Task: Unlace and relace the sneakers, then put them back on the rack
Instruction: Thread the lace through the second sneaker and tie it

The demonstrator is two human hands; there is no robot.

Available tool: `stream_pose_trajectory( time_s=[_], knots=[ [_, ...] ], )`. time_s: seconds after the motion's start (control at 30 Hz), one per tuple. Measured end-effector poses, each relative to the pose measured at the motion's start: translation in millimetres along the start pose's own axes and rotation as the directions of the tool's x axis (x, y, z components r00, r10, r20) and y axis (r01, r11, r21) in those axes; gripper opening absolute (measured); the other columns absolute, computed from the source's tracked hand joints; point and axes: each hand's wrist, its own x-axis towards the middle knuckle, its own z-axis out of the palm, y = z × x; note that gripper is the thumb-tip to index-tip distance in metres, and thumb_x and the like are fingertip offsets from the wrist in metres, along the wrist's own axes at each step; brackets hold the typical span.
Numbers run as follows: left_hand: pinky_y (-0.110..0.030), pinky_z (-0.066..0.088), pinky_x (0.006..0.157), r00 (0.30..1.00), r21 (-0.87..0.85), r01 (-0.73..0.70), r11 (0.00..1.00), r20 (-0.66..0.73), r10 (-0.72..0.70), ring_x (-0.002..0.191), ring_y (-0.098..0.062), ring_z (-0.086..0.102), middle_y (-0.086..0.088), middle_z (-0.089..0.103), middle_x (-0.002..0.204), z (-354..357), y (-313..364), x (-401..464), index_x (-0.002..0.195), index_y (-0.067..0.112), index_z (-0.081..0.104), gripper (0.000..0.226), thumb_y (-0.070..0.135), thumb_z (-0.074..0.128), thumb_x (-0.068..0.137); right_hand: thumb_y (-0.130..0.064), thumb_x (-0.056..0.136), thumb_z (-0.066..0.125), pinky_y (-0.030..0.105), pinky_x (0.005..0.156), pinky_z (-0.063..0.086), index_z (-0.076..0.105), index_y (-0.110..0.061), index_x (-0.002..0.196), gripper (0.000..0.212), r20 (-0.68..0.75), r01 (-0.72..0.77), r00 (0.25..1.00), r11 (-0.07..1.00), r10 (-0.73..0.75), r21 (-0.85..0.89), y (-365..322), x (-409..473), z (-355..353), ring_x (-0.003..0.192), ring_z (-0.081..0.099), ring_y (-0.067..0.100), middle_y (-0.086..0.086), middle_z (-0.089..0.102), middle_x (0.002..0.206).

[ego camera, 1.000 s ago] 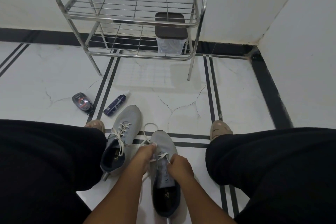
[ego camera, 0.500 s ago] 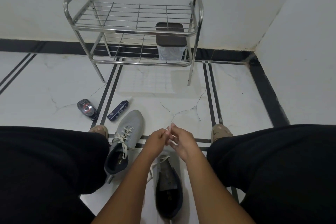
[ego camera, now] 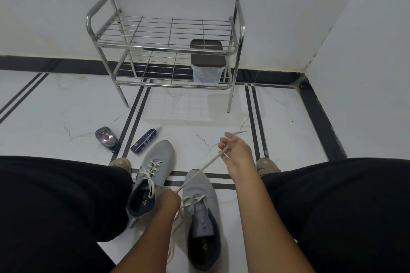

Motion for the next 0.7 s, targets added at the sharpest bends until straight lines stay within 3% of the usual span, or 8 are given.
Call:
stream_pose_trajectory(
  time_s=[0.1,0.17,0.23,0.3,0.37,0.47,0.63,0.7],
  knots=[
    [-0.032,0.045,0.086,0.995,0.12,0.09,0.989,-0.054,-0.084,0.116,-0.028,0.057,-0.011,0.06,0.126,-5.6,-5.8,-13.5,0.12,0.009,0.06,0.028,0.017,0.048,0.096,-0.002,0.1,0.038,0.028,0.078,0.05,0.06,-0.01,0.106,0.024,-0.056,0.146,0.987,0.989,-0.147,-0.031,-14.9,-4.7,1.3,0.075,0.061,0.014,0.003,0.067,0.085],
    [-0.034,0.046,0.09,0.992,0.156,0.057,0.986,-0.119,-0.038,0.115,-0.028,0.057,-0.011,0.059,0.125,-3.8,-6.5,-28.0,0.12,0.009,0.059,0.027,0.015,0.045,0.097,-0.004,0.099,0.04,0.03,0.084,0.051,0.06,-0.014,0.104,0.023,-0.061,0.205,0.974,0.963,-0.219,-0.176,-17.0,-7.1,3.1,0.079,0.064,0.014,0.0,0.071,0.086],
    [-0.029,0.048,0.078,0.957,0.104,-0.125,0.987,-0.248,0.147,0.102,-0.025,0.061,-0.009,0.062,0.116,-2.3,-0.1,-37.4,0.115,0.011,0.058,0.023,0.012,0.044,0.096,-0.006,0.097,0.043,0.032,0.091,0.049,0.058,-0.017,0.107,0.021,0.002,0.245,0.965,0.901,-0.261,-0.359,-10.4,-9.9,7.1,0.087,0.064,0.014,-0.006,0.072,0.086],
    [-0.018,0.045,0.069,0.866,-0.074,-0.393,0.916,-0.365,0.342,0.092,-0.019,0.06,-0.005,0.063,0.113,-7.6,21.7,-44.4,0.118,0.013,0.058,0.027,0.009,0.041,0.097,-0.01,0.096,0.048,0.028,0.092,0.043,0.056,-0.018,0.118,0.024,0.094,0.268,0.962,0.837,-0.255,-0.477,1.2,-14.1,11.9,0.101,0.058,0.012,-0.019,0.064,0.083],
    [-0.021,0.042,0.081,0.799,-0.219,-0.582,0.783,-0.337,0.499,0.105,-0.016,0.058,-0.002,0.062,0.119,-17.3,50.5,-49.9,0.126,0.013,0.055,0.031,0.011,0.036,0.101,-0.015,0.097,0.052,0.024,0.094,0.036,0.049,-0.022,0.131,0.035,0.154,0.262,0.965,0.8,-0.212,-0.539,13.2,-19.7,17.6,0.108,0.047,0.006,-0.03,0.051,0.081],
    [-0.019,0.041,0.089,0.778,-0.421,-0.612,0.669,-0.172,0.604,0.106,-0.006,0.055,0.007,0.061,0.115,-27.5,81.8,-65.4,0.122,0.015,0.054,0.027,0.019,0.036,0.103,-0.019,0.098,0.051,0.022,0.096,0.036,0.04,-0.023,0.142,0.046,0.177,0.231,0.971,0.807,-0.159,-0.543,26.9,-24.2,20.4,0.113,0.046,0.005,-0.033,0.044,0.083],
    [-0.031,0.044,0.081,0.797,-0.458,-0.572,0.681,-0.115,0.593,0.082,-0.014,0.059,0.0,0.065,0.083,-27.0,81.6,-57.5,0.088,0.016,0.063,0.019,0.02,0.047,0.099,-0.014,0.097,0.052,0.009,0.073,0.044,0.047,-0.024,0.135,0.039,0.094,0.172,0.985,0.876,-0.145,-0.452,31.5,-18.0,16.5,0.092,0.057,-0.002,-0.025,0.058,0.089],
    [-0.031,0.043,0.077,0.819,-0.442,-0.553,0.706,-0.136,0.557,0.075,-0.012,0.055,0.006,0.06,0.071,-28.3,76.1,-50.7,0.08,0.023,0.064,0.021,0.022,0.052,0.097,-0.013,0.092,0.059,0.019,0.085,0.048,0.054,-0.022,0.127,0.037,-0.008,0.156,0.985,0.919,-0.171,-0.363,31.8,-12.8,10.4,0.1,0.059,0.006,-0.017,0.062,0.091]
  ],
)
